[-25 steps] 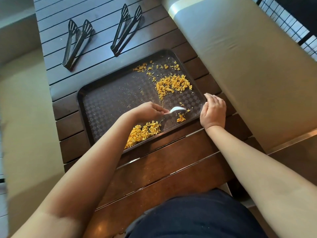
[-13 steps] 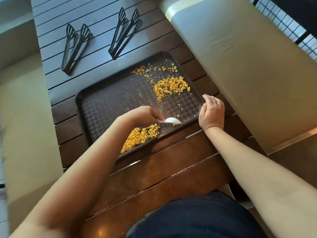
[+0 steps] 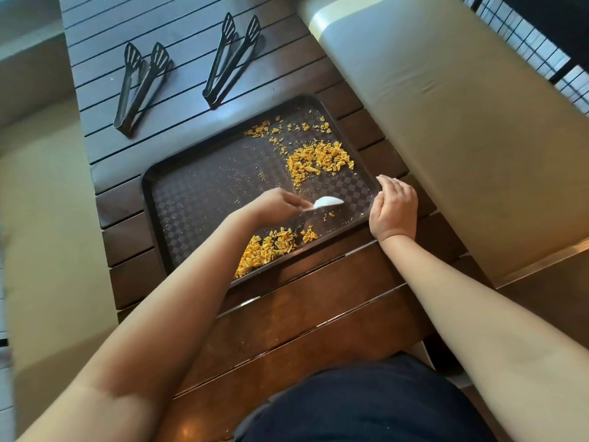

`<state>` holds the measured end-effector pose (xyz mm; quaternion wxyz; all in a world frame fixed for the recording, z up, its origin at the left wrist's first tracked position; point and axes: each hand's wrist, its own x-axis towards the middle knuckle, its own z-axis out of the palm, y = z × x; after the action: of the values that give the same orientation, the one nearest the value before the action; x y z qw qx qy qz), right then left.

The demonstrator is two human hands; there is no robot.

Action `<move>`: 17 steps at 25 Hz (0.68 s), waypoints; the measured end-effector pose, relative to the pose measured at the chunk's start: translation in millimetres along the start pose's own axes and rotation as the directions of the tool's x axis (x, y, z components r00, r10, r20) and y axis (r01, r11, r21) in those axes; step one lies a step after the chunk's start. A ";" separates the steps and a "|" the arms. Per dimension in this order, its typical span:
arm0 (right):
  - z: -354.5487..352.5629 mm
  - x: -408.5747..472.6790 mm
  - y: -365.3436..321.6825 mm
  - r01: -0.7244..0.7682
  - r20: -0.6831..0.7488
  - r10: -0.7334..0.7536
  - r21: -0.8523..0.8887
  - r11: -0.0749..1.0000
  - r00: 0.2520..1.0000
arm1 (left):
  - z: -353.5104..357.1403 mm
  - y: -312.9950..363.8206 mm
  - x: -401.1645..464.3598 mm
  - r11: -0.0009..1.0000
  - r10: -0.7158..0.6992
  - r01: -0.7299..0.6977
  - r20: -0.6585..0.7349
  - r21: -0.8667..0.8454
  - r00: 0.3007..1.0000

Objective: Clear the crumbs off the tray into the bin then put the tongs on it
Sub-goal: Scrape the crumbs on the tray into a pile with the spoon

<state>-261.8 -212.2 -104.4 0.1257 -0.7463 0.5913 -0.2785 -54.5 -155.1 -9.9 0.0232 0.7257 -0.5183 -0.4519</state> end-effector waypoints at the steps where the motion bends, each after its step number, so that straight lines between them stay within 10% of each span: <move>1: 0.2 -0.1 -0.4 0.001 -0.002 -0.001 -0.002 1.000 1.000 | -0.2 -1.3 -1.8 0.999 0.001 -0.002 0.041 0.035 0.999; 17: 0.9 -0.2 2.1 -0.004 0.014 0.004 -0.012 1.000 1.000 | -0.3 19.9 -0.5 0.945 0.086 -0.083 0.006 0.318 0.996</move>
<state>-263.0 -212.6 -106.2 0.1260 -0.7479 0.5935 -0.2692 -68.9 -164.0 0.6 -0.0725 0.6989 -0.6147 -0.3583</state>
